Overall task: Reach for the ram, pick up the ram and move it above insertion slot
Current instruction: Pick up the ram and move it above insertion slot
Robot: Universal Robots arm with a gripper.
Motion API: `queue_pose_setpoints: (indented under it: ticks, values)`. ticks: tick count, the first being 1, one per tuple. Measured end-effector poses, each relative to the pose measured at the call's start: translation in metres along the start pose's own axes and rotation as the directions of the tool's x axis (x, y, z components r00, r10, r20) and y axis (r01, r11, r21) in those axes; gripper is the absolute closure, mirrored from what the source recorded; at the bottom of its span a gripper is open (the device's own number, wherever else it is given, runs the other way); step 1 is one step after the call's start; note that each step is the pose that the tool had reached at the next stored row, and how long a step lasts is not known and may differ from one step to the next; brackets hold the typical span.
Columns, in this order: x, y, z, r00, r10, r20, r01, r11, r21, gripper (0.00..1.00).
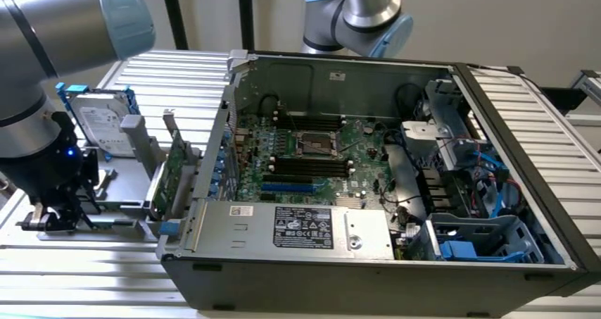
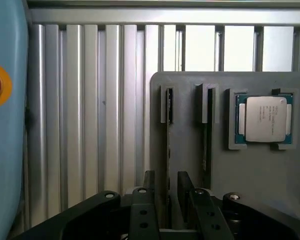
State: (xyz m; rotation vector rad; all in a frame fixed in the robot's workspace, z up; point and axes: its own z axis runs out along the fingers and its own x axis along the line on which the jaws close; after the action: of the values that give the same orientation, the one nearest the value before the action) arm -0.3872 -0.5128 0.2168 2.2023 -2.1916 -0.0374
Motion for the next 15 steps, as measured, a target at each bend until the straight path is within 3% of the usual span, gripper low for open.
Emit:
queue_pose_setpoints:
  ticks: [15]
  values:
    - [-0.0005,0.0009,0.0080,0.9998,-0.018,-0.0007,0.018,0.9998,0.0006,0.67]
